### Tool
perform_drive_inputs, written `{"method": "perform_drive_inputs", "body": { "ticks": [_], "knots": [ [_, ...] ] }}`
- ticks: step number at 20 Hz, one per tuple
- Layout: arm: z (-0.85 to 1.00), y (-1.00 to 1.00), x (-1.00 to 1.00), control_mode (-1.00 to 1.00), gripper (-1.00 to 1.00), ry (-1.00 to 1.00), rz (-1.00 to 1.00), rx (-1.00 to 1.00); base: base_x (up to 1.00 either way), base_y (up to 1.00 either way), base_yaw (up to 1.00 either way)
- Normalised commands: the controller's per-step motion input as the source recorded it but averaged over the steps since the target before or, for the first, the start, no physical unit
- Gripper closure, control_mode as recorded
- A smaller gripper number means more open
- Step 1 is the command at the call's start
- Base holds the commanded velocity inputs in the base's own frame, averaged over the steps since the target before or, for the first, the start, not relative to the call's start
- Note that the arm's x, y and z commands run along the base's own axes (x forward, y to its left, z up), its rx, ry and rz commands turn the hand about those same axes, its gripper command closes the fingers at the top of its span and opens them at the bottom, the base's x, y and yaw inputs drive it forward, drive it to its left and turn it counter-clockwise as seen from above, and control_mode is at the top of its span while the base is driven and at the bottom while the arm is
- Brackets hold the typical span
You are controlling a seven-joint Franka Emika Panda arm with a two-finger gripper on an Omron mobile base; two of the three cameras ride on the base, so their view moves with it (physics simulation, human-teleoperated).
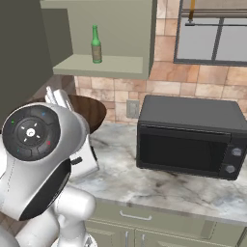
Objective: Pick the carrot from the cabinet and place it in the bowl. Then pick the bowl and place it in the sink. Then turn on the sink facuet.
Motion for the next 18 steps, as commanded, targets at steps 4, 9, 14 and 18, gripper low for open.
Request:
{"method": "perform_drive_inputs", "body": {
  "ticks": [4,9,14,18],
  "knots": [
    [0.00,0.00,0.00,1.00,1.00,0.00,0.00,0.00,-0.01,-0.10,0.00],
    [0.00,0.00,0.00,1.00,1.00,0.00,0.00,0.00,-0.38,-0.79,0.00],
    [0.00,0.00,0.00,1.00,1.00,0.00,0.00,0.00,-0.56,-1.00,-0.05],
    [0.00,0.00,0.00,1.00,1.00,0.00,0.00,0.00,-0.53,-0.98,-0.19]
  ]
}}
